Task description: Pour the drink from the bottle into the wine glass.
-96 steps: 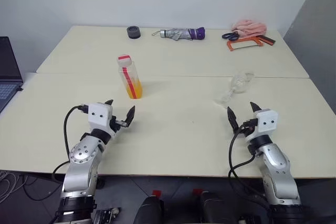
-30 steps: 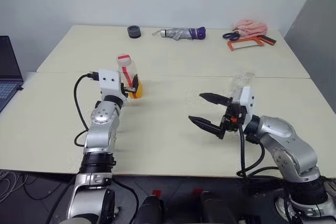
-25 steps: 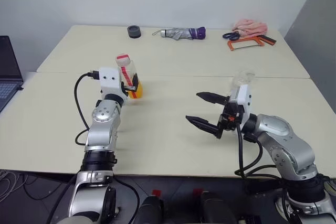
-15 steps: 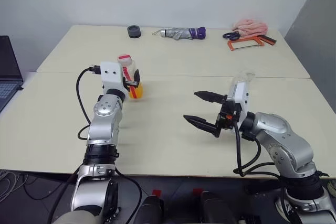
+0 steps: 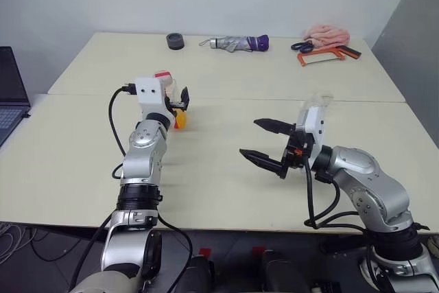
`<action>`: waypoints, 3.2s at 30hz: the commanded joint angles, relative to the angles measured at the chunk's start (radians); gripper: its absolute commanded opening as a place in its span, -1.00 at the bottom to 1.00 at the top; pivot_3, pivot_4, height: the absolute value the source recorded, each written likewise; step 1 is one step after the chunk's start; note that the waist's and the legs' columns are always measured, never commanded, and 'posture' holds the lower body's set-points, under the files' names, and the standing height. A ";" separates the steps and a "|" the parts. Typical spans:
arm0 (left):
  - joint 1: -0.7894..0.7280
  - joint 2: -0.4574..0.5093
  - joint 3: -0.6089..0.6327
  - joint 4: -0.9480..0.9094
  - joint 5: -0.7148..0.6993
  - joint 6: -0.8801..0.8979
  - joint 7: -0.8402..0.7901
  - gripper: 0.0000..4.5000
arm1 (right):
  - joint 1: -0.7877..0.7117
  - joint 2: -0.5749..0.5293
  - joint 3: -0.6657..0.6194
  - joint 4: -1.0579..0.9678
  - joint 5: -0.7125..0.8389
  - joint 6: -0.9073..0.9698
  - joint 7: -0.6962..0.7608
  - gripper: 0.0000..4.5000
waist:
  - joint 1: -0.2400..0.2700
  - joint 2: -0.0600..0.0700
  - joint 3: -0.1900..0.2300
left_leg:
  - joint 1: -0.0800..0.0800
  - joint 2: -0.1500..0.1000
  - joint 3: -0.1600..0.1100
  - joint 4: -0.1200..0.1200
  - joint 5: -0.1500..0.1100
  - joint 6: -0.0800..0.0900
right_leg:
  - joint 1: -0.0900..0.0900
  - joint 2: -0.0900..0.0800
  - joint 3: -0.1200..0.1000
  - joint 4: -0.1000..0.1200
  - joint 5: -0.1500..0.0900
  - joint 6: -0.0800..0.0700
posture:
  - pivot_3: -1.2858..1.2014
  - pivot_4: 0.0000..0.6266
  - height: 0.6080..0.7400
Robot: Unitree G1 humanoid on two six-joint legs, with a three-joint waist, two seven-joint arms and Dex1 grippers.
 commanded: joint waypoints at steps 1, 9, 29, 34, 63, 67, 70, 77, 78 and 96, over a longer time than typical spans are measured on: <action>-0.039 0.019 0.006 -0.010 0.012 0.000 0.010 0.96 | -0.013 -0.002 -0.008 -0.038 0.006 -0.004 -0.002 1.00 | 0.000 0.000 0.000 | 0.000 0.000 0.000 0.000 0.000 0.000 | 0.000 0.000 0.000 0.000 0.000 0.000 | 0.03 -0.52 1.00; -0.054 0.029 0.002 0.004 0.018 0.007 0.002 0.96 | -0.013 -0.002 -0.006 -0.032 0.004 -0.008 0.001 1.00 | 0.000 0.000 0.000 | 0.000 0.000 0.000 0.000 0.000 0.000 | 0.000 0.000 0.000 0.000 0.000 0.000 | 0.03 -0.52 1.00; -0.048 0.035 -0.006 -0.022 0.020 -0.003 -0.037 -0.13 | -0.010 -0.002 -0.006 -0.025 -0.002 -0.013 0.007 1.00 | 0.000 0.000 0.000 | -0.001 0.000 0.000 0.000 0.000 0.000 | -0.001 0.000 0.000 0.000 0.000 0.000 | 0.03 -0.52 1.00; -0.021 0.040 -0.021 -0.061 -0.007 -0.022 -0.120 -0.13 | -0.010 -0.001 -0.011 -0.028 -0.006 -0.016 -0.001 1.00 | 0.000 0.000 0.000 | -0.001 0.000 0.000 0.000 0.000 0.000 | -0.001 0.000 0.000 0.000 0.000 0.000 | 0.03 -0.52 1.00; -0.077 0.010 -0.270 0.038 -0.194 -0.172 -1.033 -0.15 | -0.166 0.022 -0.019 -0.101 -0.032 0.198 -0.225 1.00 | -0.004 0.000 0.000 | -0.002 -0.001 0.000 0.000 0.000 0.000 | -0.001 0.001 0.000 0.000 0.000 0.000 | 0.03 -0.52 1.00; -0.083 0.008 -0.283 0.053 -0.184 -0.193 -1.057 -0.15 | -0.187 0.054 -0.029 -0.096 -0.020 0.217 -0.250 1.00 | -0.003 0.000 0.000 | -0.002 -0.001 0.000 0.000 0.000 0.000 | -0.001 0.000 0.000 0.000 0.000 0.000 | 0.03 -0.52 1.00; -0.088 0.007 -0.284 0.061 -0.182 -0.200 -1.067 -0.15 | -0.192 0.068 -0.032 -0.092 -0.018 0.224 -0.256 1.00 | -0.003 0.000 0.000 | -0.002 -0.001 0.000 0.000 0.000 0.000 | -0.001 0.000 0.000 0.000 0.000 0.000 | 0.03 -0.52 1.00; -0.086 0.013 -0.284 0.056 -0.179 -0.200 -1.084 -0.15 | -0.193 0.080 -0.020 -0.074 -0.030 0.235 -0.261 1.00 | -0.003 0.000 0.000 | -0.002 -0.001 0.000 0.000 0.000 0.000 | -0.001 0.000 0.000 0.000 0.000 0.000 | 0.03 -0.52 1.00; -0.086 0.014 -0.284 0.055 -0.178 -0.200 -1.087 -0.15 | -0.195 0.082 -0.019 -0.071 -0.031 0.232 -0.261 0.92 | -0.003 0.000 0.000 | -0.002 -0.001 0.000 0.000 0.000 0.000 | -0.001 0.000 0.000 0.000 0.000 0.000 | 0.03 -0.52 1.00; -0.130 0.045 -0.295 0.074 -0.191 -0.168 -1.205 -0.16 | -0.339 -0.139 0.078 0.203 -0.023 0.052 0.327 -0.16 | -0.005 0.000 0.001 | -0.002 -0.001 0.000 0.000 0.000 0.000 | -0.001 0.002 0.000 -0.001 0.000 0.000 | 0.03 -0.52 1.00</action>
